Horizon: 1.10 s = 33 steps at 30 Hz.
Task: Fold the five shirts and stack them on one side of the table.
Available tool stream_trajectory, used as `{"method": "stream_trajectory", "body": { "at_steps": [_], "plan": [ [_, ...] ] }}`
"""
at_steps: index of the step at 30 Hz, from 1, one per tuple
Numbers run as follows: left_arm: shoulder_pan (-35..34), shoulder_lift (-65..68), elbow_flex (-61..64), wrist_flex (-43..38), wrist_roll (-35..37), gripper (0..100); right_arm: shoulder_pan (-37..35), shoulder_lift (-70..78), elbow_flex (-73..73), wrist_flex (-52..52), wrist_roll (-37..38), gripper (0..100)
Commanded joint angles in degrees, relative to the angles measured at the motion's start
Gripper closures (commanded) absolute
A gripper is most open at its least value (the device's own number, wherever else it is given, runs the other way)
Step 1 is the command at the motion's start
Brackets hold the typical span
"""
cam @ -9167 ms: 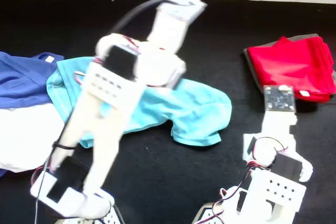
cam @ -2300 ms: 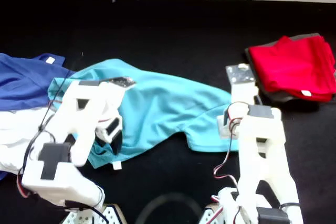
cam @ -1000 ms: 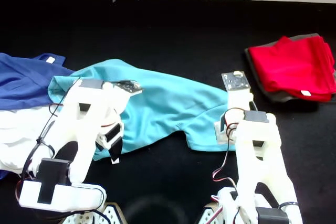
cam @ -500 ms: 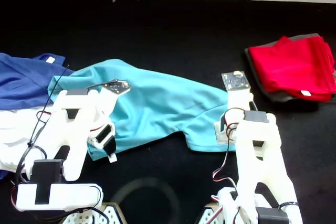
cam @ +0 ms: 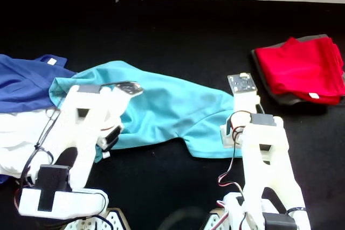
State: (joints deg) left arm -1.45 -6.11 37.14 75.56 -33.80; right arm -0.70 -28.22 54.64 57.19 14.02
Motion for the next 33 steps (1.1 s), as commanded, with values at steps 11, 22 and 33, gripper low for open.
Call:
{"method": "stream_trajectory", "body": {
  "at_steps": [11, 22, 33],
  "plan": [
    [10.5, -1.7, -13.7, 18.5, 7.1, 87, -0.4, -1.6, -0.5, -0.7, 0.6, 81.8],
    [8.8, -1.8, -3.7, 14.5, 5.6, 86, -0.4, -2.1, 0.0, -0.6, 0.6, 81.8],
    [-7.3, -1.9, -1.6, 11.5, -1.9, 86, -0.4, -2.2, -0.5, -0.6, 0.6, 81.8]
  ]
}}
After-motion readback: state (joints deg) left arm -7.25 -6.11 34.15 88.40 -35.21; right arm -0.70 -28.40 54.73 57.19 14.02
